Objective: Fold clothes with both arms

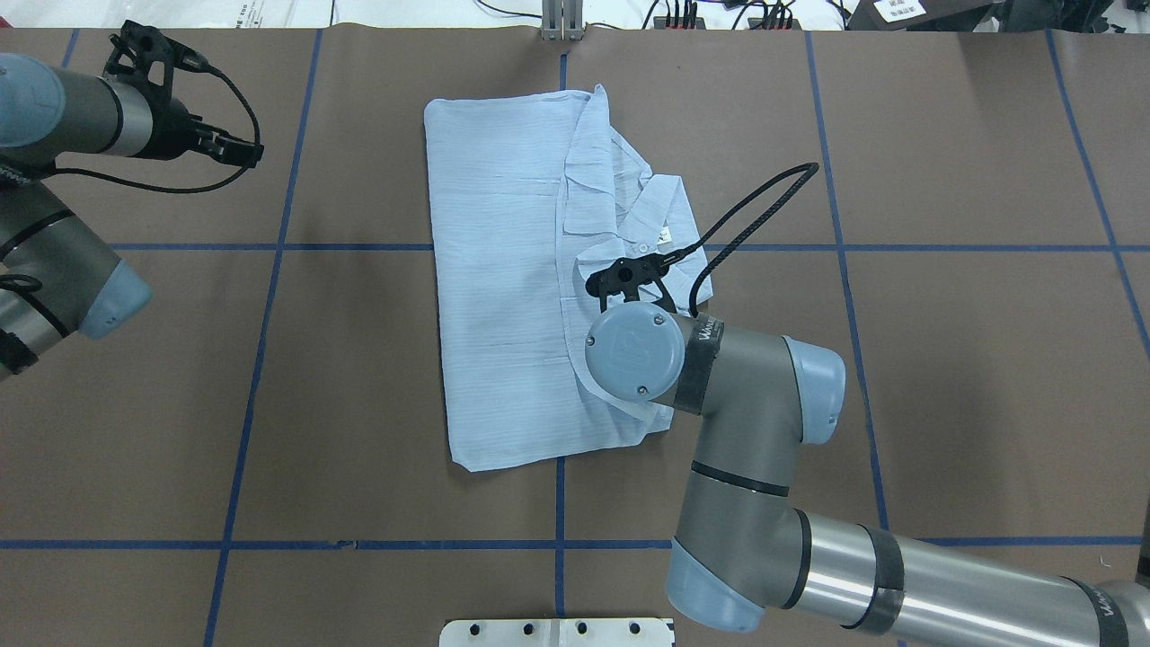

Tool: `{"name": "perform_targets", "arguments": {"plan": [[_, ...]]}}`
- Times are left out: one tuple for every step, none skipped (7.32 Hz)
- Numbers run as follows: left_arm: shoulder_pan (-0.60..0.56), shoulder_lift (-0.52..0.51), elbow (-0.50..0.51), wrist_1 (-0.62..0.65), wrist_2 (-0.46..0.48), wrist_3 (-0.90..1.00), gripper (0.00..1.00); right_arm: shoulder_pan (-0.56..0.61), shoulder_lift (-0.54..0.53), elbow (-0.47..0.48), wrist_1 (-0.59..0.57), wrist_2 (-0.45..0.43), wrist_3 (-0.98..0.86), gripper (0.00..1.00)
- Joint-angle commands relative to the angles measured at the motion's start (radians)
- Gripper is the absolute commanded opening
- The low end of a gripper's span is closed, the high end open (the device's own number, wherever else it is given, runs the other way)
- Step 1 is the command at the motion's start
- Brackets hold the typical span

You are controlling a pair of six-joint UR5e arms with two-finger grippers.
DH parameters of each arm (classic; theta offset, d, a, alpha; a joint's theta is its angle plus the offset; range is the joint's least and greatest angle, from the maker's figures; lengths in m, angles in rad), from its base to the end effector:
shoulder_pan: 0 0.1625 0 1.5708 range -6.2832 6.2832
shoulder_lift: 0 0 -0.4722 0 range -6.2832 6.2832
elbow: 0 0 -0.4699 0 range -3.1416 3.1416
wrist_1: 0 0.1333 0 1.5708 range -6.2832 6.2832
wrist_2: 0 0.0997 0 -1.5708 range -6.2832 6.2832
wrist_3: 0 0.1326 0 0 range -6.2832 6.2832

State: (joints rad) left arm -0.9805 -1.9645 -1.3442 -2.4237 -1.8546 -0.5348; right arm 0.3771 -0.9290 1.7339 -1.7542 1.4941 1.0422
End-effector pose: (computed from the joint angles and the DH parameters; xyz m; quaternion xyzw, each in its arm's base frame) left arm 0.3683 -0.7224 0.5021 0.3430 0.3622 0.0930 0.8617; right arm -0.6598 -0.4156 0.2515 0.1665 -0.2588 -0.0603 0.9496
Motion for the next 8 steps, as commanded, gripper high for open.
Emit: {"name": "perform_targets", "arguments": {"plan": [[0.000,0.001,0.000,0.000,0.000,-0.001,1.00,-0.042,0.091,-0.043,0.001,-0.002,0.092,0.84],[0.000,0.001,0.000,0.000,0.000,-0.001,1.00,-0.059,0.152,-0.118,0.002,-0.005,0.101,0.85],[0.000,0.001,0.002,0.000,0.000,0.001,1.00,-0.063,0.182,-0.182,0.030,-0.005,0.090,0.85],[0.000,0.001,0.002,0.000,0.000,0.001,1.00,-0.073,0.176,-0.200,0.033,-0.008,0.072,0.83],[0.000,0.001,0.002,0.000,0.000,0.001,1.00,-0.076,0.174,-0.204,0.033,-0.009,0.026,0.79],[0.000,0.001,0.002,0.000,0.000,0.001,1.00,-0.075,0.173,-0.205,0.030,-0.009,-0.025,0.69],[0.000,0.001,0.003,0.000,0.000,0.001,1.00,-0.075,0.171,-0.205,0.025,-0.011,-0.074,0.45],[0.000,0.001,0.003,0.000,0.002,0.001,1.00,-0.067,0.170,-0.205,0.025,-0.011,-0.085,0.22]]}}
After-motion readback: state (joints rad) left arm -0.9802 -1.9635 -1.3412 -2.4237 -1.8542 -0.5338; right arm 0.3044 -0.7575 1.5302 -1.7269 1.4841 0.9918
